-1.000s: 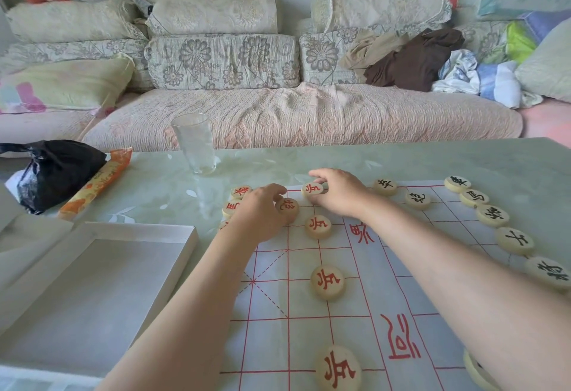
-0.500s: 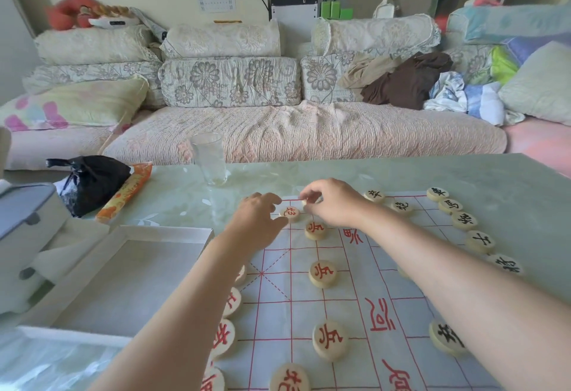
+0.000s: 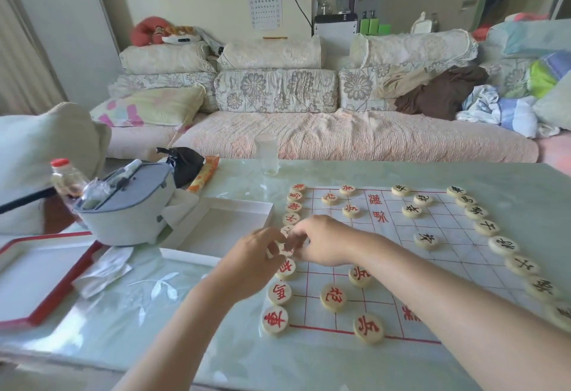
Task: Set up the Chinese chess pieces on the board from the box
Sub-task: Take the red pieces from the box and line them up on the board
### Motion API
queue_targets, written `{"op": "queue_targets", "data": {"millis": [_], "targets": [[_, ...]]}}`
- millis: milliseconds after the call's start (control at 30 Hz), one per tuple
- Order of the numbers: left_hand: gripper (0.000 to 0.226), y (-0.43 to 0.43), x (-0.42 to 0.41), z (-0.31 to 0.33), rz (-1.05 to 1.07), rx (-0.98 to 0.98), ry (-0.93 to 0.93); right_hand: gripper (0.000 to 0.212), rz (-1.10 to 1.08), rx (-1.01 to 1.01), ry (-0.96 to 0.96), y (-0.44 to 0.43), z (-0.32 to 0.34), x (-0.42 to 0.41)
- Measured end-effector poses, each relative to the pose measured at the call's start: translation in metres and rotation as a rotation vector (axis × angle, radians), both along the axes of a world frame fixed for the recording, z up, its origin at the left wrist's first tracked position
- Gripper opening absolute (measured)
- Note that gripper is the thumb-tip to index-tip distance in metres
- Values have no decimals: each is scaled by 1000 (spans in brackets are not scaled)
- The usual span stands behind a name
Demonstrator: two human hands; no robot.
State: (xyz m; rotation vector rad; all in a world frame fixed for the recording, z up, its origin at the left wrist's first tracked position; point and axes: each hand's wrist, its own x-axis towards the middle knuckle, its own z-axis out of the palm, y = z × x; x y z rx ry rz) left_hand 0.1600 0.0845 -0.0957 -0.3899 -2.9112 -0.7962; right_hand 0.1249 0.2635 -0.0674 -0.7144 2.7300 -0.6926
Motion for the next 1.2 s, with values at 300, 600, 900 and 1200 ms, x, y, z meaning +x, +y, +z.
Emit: {"op": "queue_targets", "data": {"millis": [300, 600, 900, 1200], "targets": [[33, -32, 62, -24, 14, -66, -143, 26, 21, 83, 5, -16, -33, 63], [55, -14, 73, -45, 190, -144, -102, 54, 57, 96, 148, -20, -48, 59], [44, -33, 71, -40, 45, -95, -183, 60, 93, 98, 152, -25, -48, 43], [45, -30, 67, -37, 111, -143, -233, 50, 122, 115, 109, -25, -53, 37]]}}
